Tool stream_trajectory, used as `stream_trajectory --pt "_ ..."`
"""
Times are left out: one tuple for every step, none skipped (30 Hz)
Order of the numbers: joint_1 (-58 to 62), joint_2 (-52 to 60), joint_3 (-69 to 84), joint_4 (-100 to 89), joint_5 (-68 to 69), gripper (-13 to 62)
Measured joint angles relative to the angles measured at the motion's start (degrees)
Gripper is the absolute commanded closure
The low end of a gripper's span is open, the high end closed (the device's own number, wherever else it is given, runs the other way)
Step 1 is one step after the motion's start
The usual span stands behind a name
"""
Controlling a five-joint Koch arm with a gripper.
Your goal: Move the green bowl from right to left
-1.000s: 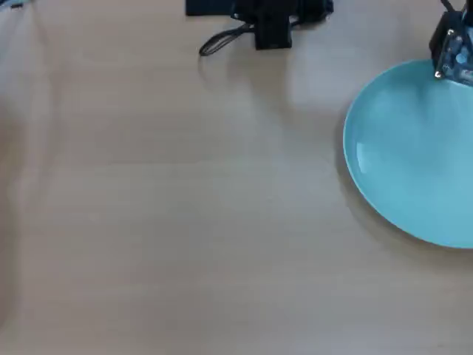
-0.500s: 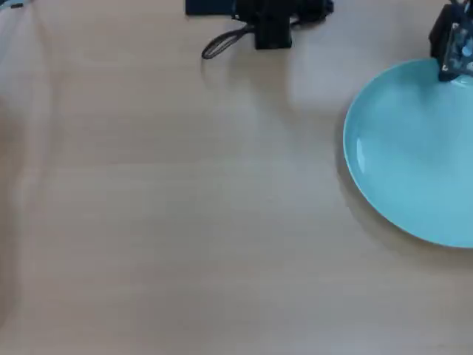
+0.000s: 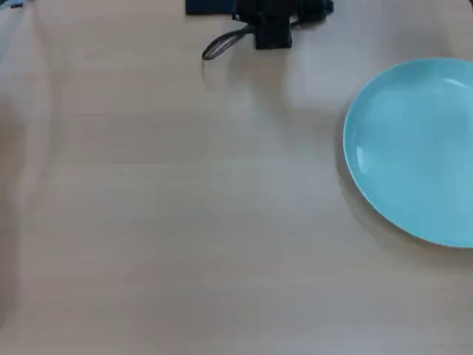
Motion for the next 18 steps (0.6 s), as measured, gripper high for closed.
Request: stream_trajectory --pt "1.58 0.0 -0.18 0.26 -1.76 34.5" --pt "3.25 0.0 -0.26 0.35 -3.6 34.5" --pt "5.01 0.0 -0.26 0.53 -5.63 34.5" --pt "6.77 0.0 -0.26 0.62 -7.73 34.5" --pt "8.61 0.0 -0.26 0.62 -9.76 34.5" --pt "10.72 0.0 -0.26 0.7 -11.87 34.3" --pt "13.01 0.0 -0.7 0.97 -14.24 33.6" --pt "15.38 0.0 -1.93 1.14 -16.44 32.4" --pt "17.84 0.0 -2.9 1.41 -18.9 30.8" --pt "20.3 0.0 -3.52 1.58 -21.36 28.8" --pt "22.94 0.0 -3.78 1.85 -23.55 27.0" --pt "25.66 0.09 -3.78 2.02 -25.84 25.4" --pt "28.04 0.18 -3.78 2.11 -27.69 24.2" --pt "30.41 0.35 -3.78 2.29 -29.53 23.6" --pt "32.34 0.53 -3.78 2.46 -31.03 23.4" --pt "34.37 0.62 -3.78 2.64 -32.52 23.4" --pt "36.47 0.7 -3.78 2.99 -33.84 23.4" --pt "38.76 0.88 -3.78 3.43 -35.07 23.5"
